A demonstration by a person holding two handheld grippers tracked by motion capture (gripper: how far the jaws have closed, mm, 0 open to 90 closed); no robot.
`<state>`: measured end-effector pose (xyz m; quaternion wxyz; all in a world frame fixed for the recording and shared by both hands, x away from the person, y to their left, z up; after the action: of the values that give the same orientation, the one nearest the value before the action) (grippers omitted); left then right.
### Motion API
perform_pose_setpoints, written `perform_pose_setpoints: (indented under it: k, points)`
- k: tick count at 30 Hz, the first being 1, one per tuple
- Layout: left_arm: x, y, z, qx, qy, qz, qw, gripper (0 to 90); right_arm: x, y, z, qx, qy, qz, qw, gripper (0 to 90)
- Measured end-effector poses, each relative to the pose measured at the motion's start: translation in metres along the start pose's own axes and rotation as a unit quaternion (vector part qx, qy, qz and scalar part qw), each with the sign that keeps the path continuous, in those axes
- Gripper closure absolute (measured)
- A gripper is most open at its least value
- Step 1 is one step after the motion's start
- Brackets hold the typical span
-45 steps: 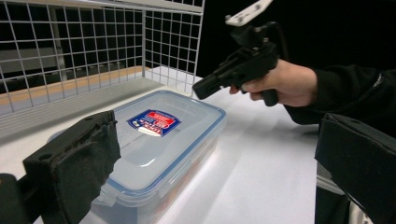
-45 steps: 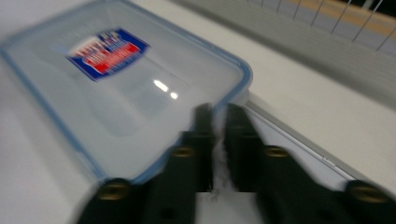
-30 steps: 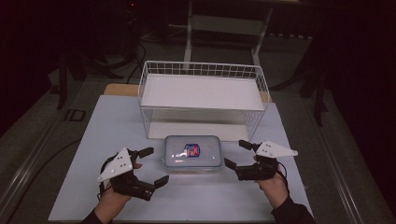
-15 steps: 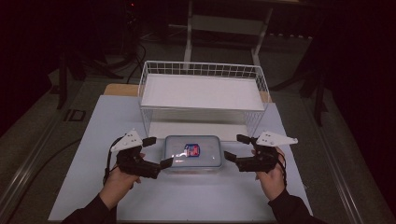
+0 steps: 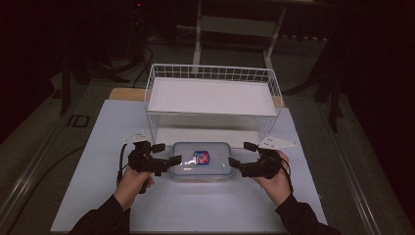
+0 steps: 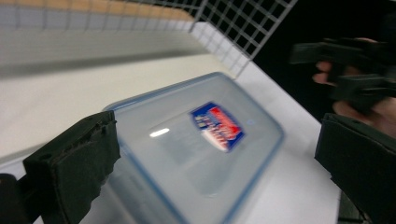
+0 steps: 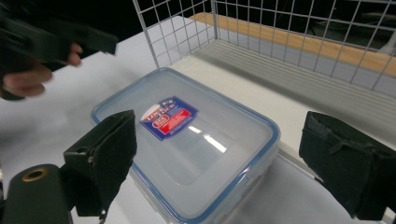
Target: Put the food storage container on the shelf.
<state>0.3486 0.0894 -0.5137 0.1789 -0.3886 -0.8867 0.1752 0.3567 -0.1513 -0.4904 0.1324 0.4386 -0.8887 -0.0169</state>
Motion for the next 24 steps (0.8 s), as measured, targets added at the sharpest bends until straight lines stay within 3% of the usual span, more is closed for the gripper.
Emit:
perform_pose_setpoints:
  k: [3,4,5,7,10,15,16,17,18,19,20,22,23,24]
  points:
    - [-0.006,0.011,0.006,0.034,0.004,-0.007,0.9994,0.0,-0.002,-0.004,0.003,-0.009,0.003,0.005,0.9999,11.3]
    - [-0.006,0.011,0.006,0.034,0.004,-0.007,0.9994,0.0,-0.002,-0.004,0.003,-0.009,0.003,0.005,0.9999,11.3]
    - [-0.011,0.022,0.012,0.063,0.007,-0.018,0.9978,0.0,-0.003,-0.008,0.008,-0.022,0.007,0.009,0.9997,12.6]
    - [-0.015,0.029,0.017,0.085,0.012,-0.025,0.996,0.0,-0.004,-0.011,0.011,-0.034,0.01,0.01,0.9993,12.8]
    - [-0.019,0.035,0.027,0.122,0.033,-0.018,0.9918,0.0,-0.006,-0.015,0.016,-0.052,0.018,0.012,0.9984,13.2]
    - [-0.022,0.042,0.041,0.182,0.078,-0.014,0.98,0.4,-0.009,-0.017,0.023,-0.08,0.028,0.009,0.9964,14.1]
    - [-0.022,0.042,0.041,0.182,0.078,-0.014,0.98,3.3,-0.009,-0.017,0.023,-0.08,0.028,0.009,0.9964,14.1]
    - [-0.022,0.044,0.042,0.188,0.086,-0.02,0.9783,3.3,-0.009,-0.017,0.024,-0.088,0.032,0.005,0.9956,14.1]
    - [-0.023,0.047,0.046,0.203,0.098,-0.023,0.9741,7.2,-0.011,-0.017,0.027,-0.097,0.037,0.006,0.9946,15.2]
    - [-0.023,0.047,0.046,0.203,0.098,-0.023,0.9741,7.5,-0.011,-0.017,0.027,-0.097,0.037,0.006,0.9946,15.2]
    - [-0.022,0.048,0.049,0.217,0.112,-0.021,0.9695,10.6,-0.012,-0.018,0.03,-0.105,0.043,0.004,0.9935,15.3]
    - [-0.022,0.048,0.049,0.217,0.112,-0.021,0.9695,15.0,-0.013,-0.019,0.031,-0.108,0.046,0.004,0.9931,15.3]
    - [-0.022,0.048,0.053,0.233,0.126,-0.017,0.9641,15.0,-0.013,-0.019,0.031,-0.108,0.046,0.004,0.9931,15.3]
    - [-0.022,0.047,0.053,0.246,0.129,0.001,0.9606,19.5,-0.013,-0.02,0.033,-0.126,0.049,0.002,0.9908,16.1]
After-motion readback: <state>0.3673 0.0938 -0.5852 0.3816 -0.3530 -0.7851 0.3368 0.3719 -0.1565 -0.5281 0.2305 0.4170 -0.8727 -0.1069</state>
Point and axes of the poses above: each handheld gripper's, and its own axes: x roughly backward along the jaws, z roughly out of its underside, y roughly to its left, the point moved 9 cm from there along -x, roughly forward along the jaws, and after that the axes turned 13 degrees about -y, right-handed, at the moved point
